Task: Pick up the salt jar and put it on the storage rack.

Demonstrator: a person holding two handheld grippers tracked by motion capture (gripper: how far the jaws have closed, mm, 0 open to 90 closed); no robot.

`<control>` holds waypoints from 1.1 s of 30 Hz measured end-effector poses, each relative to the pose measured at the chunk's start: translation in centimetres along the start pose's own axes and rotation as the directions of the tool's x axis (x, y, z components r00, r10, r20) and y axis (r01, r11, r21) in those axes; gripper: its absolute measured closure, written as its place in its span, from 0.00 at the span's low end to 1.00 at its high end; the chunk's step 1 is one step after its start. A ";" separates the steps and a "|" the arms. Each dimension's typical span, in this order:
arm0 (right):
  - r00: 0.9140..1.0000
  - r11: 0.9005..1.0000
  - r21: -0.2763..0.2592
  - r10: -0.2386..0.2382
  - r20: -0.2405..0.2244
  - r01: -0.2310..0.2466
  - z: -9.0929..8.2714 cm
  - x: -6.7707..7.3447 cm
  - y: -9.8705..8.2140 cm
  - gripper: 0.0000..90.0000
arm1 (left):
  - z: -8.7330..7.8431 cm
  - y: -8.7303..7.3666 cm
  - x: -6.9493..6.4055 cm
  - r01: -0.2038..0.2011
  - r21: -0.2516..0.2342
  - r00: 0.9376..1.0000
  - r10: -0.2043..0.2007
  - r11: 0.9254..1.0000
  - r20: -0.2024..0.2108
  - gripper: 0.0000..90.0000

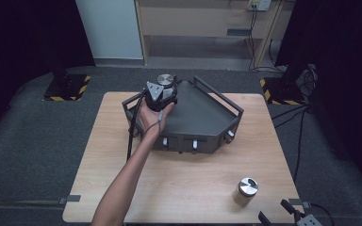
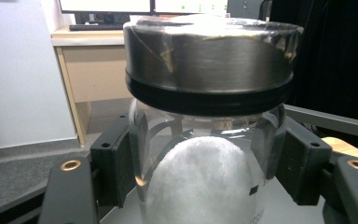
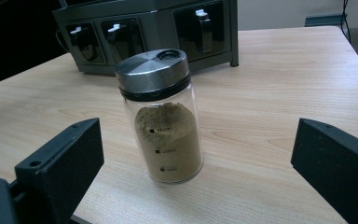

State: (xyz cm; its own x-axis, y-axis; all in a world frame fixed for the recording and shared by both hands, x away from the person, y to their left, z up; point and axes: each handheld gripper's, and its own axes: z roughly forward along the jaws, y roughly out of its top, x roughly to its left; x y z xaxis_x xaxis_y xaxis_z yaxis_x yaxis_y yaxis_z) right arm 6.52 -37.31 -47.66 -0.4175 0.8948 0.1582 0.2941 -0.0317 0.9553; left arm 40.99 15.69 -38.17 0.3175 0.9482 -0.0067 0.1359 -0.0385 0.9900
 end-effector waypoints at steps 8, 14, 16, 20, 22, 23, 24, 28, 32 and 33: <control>1.000 1.000 0.003 0.003 -0.003 -0.003 0.0 -0.1 0.0 0.03 | 1.1 -0.1 -0.2 0.007 0.021 1.000 -0.007 1.000 -0.009 0.34; 1.000 1.000 0.002 0.003 -0.003 -0.003 0.0 -0.2 0.0 0.03 | 1.8 -0.2 -0.4 0.006 0.036 1.000 -0.006 0.999 -0.018 0.34; 1.000 1.000 0.003 0.004 -0.004 -0.004 0.1 -0.1 0.0 0.03 | 1.9 -0.2 -0.4 -0.001 0.036 1.000 0.002 0.999 -0.018 0.34; 1.000 1.000 0.004 0.005 -0.004 -0.005 0.1 -0.2 0.0 0.03 | 2.3 -0.2 -0.5 -0.004 0.036 1.000 0.005 0.999 -0.013 0.34; 1.000 1.000 0.004 0.005 -0.003 -0.005 0.0 -0.2 0.0 0.03 | 2.6 -0.2 -0.5 -0.007 0.040 1.000 0.007 0.999 -0.009 0.34; 1.000 1.000 0.004 0.004 -0.003 -0.004 0.0 -0.2 0.0 0.03 | 2.8 -0.3 -0.5 -0.011 0.043 1.000 0.011 0.999 -0.005 0.34; 1.000 1.000 0.005 0.003 -0.003 -0.003 0.0 -0.2 0.0 0.03 | 3.1 -0.3 -0.5 -0.013 0.047 1.000 0.013 0.999 0.002 0.34; 1.000 1.000 0.005 0.003 -0.003 -0.003 0.0 -0.1 0.0 0.03 | 3.7 -0.3 -0.7 -0.006 0.049 1.000 0.006 0.999 0.009 0.34; 1.000 1.000 0.005 0.005 -0.002 -0.005 0.0 -0.2 0.0 0.03 | 4.2 -0.3 -1.0 -0.009 0.050 1.000 0.009 0.999 0.009 0.34; 1.000 1.000 0.005 0.005 -0.002 -0.005 0.0 -0.2 0.0 0.03 | 4.2 -0.3 -1.0 -0.009 0.051 1.000 0.008 0.999 0.010 0.34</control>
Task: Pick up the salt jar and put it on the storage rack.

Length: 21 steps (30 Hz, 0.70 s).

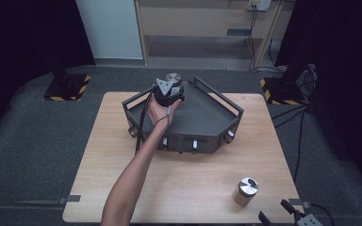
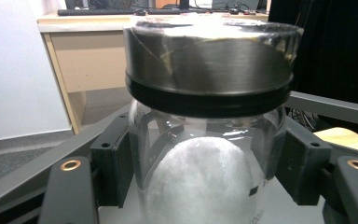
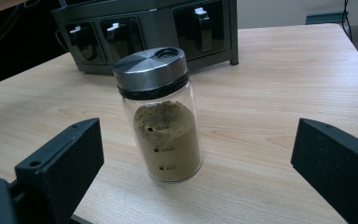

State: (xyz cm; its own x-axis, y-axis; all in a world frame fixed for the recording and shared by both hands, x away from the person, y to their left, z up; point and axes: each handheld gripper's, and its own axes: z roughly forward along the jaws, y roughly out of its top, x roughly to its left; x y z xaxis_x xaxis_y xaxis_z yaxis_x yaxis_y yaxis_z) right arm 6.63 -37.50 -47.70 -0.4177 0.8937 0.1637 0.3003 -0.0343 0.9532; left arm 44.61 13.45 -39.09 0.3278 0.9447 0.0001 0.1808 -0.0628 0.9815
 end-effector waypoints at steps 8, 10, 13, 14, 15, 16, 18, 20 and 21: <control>1.000 1.000 0.001 0.001 -0.005 -0.001 0.0 -0.1 0.0 0.03 | 0.5 -0.1 -0.1 0.003 0.004 1.000 -0.003 1.000 0.001 0.34; 1.000 1.000 0.002 0.002 -0.006 -0.002 0.1 -0.1 0.0 0.03 | 0.7 -0.2 -0.1 0.005 0.007 1.000 -0.005 1.000 -0.001 0.34; 1.000 1.000 0.002 0.001 -0.006 -0.001 0.0 -0.1 0.0 0.03 | 0.9 -0.3 -0.1 0.006 0.014 1.000 -0.005 1.000 -0.001 0.34; 1.000 1.000 0.001 0.001 -0.005 -0.001 0.0 -0.1 0.0 0.03 | 1.0 -0.4 0.0 0.004 0.020 1.000 -0.004 1.000 -0.002 0.34; 1.000 1.000 0.001 0.000 -0.004 0.000 0.0 -0.1 0.0 0.03 | 1.0 -0.4 0.0 0.002 0.023 1.000 -0.002 1.000 -0.004 0.34; 1.000 1.000 0.001 0.001 -0.003 -0.001 0.0 -0.1 0.0 0.03 | 1.0 -0.5 0.0 0.003 0.020 1.000 -0.003 1.000 -0.004 0.34; 1.000 1.000 0.002 0.005 -0.002 -0.005 0.0 -0.2 0.0 0.03 | 1.0 -0.7 0.0 0.006 0.015 1.000 -0.006 1.000 -0.003 0.34; 1.000 1.000 0.005 0.003 -0.002 -0.003 0.0 -0.2 0.0 0.03 | 0.9 -0.8 0.0 -0.001 0.013 1.000 0.001 1.000 -0.002 0.34; 1.000 1.000 0.004 0.005 -0.003 -0.005 0.1 -0.2 0.0 0.03 | 0.9 -0.9 0.0 -0.003 0.012 1.000 0.003 1.000 -0.001 0.34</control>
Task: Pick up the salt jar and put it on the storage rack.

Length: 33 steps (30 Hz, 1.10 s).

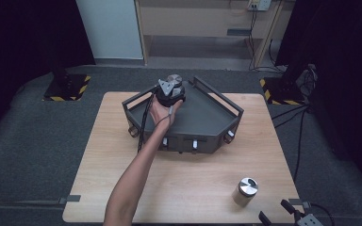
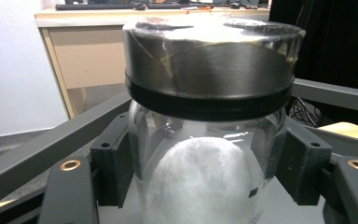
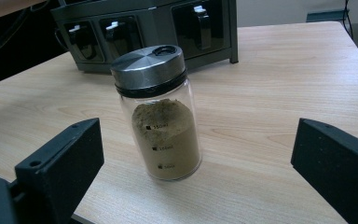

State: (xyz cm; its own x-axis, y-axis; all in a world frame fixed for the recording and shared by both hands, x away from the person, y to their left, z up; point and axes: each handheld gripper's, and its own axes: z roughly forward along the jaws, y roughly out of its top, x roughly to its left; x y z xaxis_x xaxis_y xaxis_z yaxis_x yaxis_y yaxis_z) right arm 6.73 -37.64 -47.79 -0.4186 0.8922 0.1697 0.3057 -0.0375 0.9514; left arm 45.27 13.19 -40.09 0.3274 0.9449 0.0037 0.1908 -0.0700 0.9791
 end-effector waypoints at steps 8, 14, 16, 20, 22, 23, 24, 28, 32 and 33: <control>1.000 1.000 -0.002 0.002 -0.001 -0.002 0.0 0.1 0.0 0.03 | -0.2 -0.8 -0.3 -0.007 -0.022 1.000 0.007 1.000 -0.009 0.33; 1.000 1.000 -0.003 0.006 -0.001 -0.006 -0.1 0.1 0.0 0.03 | -0.1 -0.5 -0.4 0.009 0.016 1.000 -0.009 1.000 -0.010 0.25; 1.000 1.000 -0.005 0.006 -0.001 -0.006 -0.1 0.1 0.0 0.03 | -0.1 -0.5 -0.3 0.022 0.023 1.000 -0.022 1.000 -0.008 0.19; 1.000 1.000 -0.006 0.007 -0.005 -0.007 -0.1 0.1 0.0 0.03 | -1.0 -0.6 -0.6 0.007 0.003 1.000 -0.007 1.000 -0.023 0.18; 1.000 1.000 -0.006 0.008 -0.007 -0.008 -0.1 0.1 0.0 0.03 | -1.5 -0.6 -0.8 -0.003 -0.013 1.000 0.003 1.000 -0.027 0.15; 1.000 1.000 -0.006 0.008 -0.009 -0.008 -0.1 0.1 0.0 0.03 | -1.9 -0.7 -0.9 -0.013 -0.022 0.999 0.012 1.000 -0.031 0.13; 1.000 1.000 -0.006 0.007 -0.010 -0.007 -0.1 0.1 0.0 0.03 | -2.3 -0.7 -0.9 -0.021 -0.034 0.999 0.019 0.999 -0.033 0.13; 1.000 1.000 -0.008 0.006 -0.015 -0.006 -0.1 0.2 0.0 0.03 | -4.0 -0.7 -0.9 -0.019 -0.072 0.999 0.017 0.997 -0.033 0.12; 1.000 1.000 -0.008 0.004 -0.018 -0.004 -0.1 0.2 0.0 0.03 | -5.5 -0.3 -0.8 -0.033 -0.083 0.999 0.030 0.996 -0.035 0.12; 1.000 1.000 -0.007 0.003 -0.018 -0.003 -0.1 0.2 0.0 0.03 | -5.7 -0.3 -0.8 -0.040 -0.087 0.999 0.036 0.995 -0.038 0.12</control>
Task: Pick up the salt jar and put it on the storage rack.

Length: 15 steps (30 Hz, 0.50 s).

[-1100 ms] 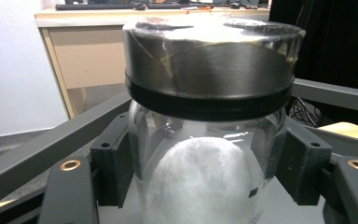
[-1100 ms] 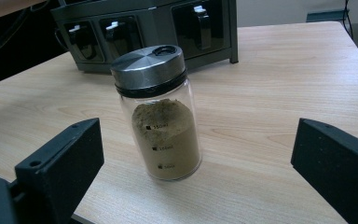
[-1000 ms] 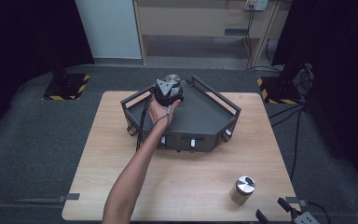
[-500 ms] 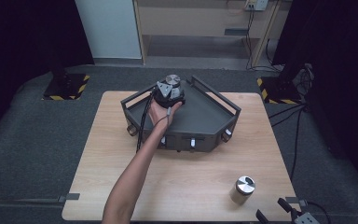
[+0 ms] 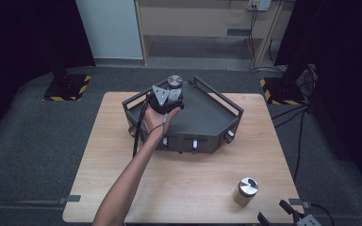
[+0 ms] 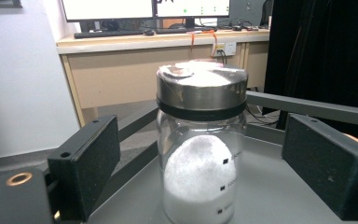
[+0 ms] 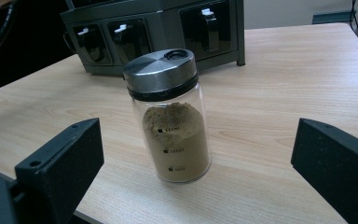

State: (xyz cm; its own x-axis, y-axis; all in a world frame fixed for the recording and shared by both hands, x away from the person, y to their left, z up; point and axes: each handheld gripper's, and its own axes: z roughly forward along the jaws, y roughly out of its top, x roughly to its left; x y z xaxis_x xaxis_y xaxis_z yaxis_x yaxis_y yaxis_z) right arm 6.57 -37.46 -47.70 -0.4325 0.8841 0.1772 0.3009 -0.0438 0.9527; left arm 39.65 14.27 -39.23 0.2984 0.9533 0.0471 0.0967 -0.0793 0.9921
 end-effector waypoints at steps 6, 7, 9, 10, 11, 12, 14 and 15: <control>1.000 1.000 -0.003 -0.002 0.007 0.002 0.0 0.1 0.0 0.03 | -2.1 0.4 -0.2 -0.011 -0.014 1.000 0.011 1.000 0.007 0.12; 1.000 1.000 -0.001 -0.002 0.007 0.002 0.0 0.0 0.0 0.03 | -2.5 0.3 -0.3 -0.017 -0.020 1.000 0.017 1.000 0.004 0.12; 1.000 1.000 0.001 -0.003 0.006 0.003 0.0 0.0 0.0 0.03 | -3.3 0.0 -0.5 -0.025 -0.036 1.000 0.026 0.999 0.006 0.12; 1.000 1.000 0.001 -0.003 0.006 0.003 0.0 0.0 0.0 0.03 | -3.7 0.0 -0.5 -0.031 -0.037 0.999 0.032 0.999 0.007 0.12; 1.000 1.000 0.000 -0.004 0.008 0.004 0.0 0.0 0.0 0.03 | -4.1 -0.1 -0.6 -0.032 -0.040 0.999 0.032 0.999 0.008 0.11; 1.000 1.000 0.000 -0.005 0.010 0.005 0.0 0.0 0.0 0.03 | -4.5 0.0 -0.5 -0.029 -0.035 1.000 0.029 0.999 0.011 0.11; 1.000 1.000 0.000 -0.005 0.011 0.005 -0.1 0.0 0.0 0.03 | -5.2 0.0 -0.6 -0.020 -0.030 1.000 0.020 0.999 0.007 0.11; 1.000 1.000 0.000 -0.005 0.013 0.005 -0.1 0.0 0.0 0.03 | -5.7 0.0 -0.6 -0.025 -0.027 1.000 0.025 0.999 0.004 0.11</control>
State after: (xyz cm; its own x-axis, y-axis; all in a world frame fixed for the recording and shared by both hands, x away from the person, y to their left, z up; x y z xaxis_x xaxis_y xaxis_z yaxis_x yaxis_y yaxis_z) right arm 6.50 -37.45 -47.68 -0.4230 0.8901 0.1693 0.2988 -0.0394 0.9535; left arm 34.05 15.41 -38.55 0.3041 0.9499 0.0718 0.0640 -0.0955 0.9934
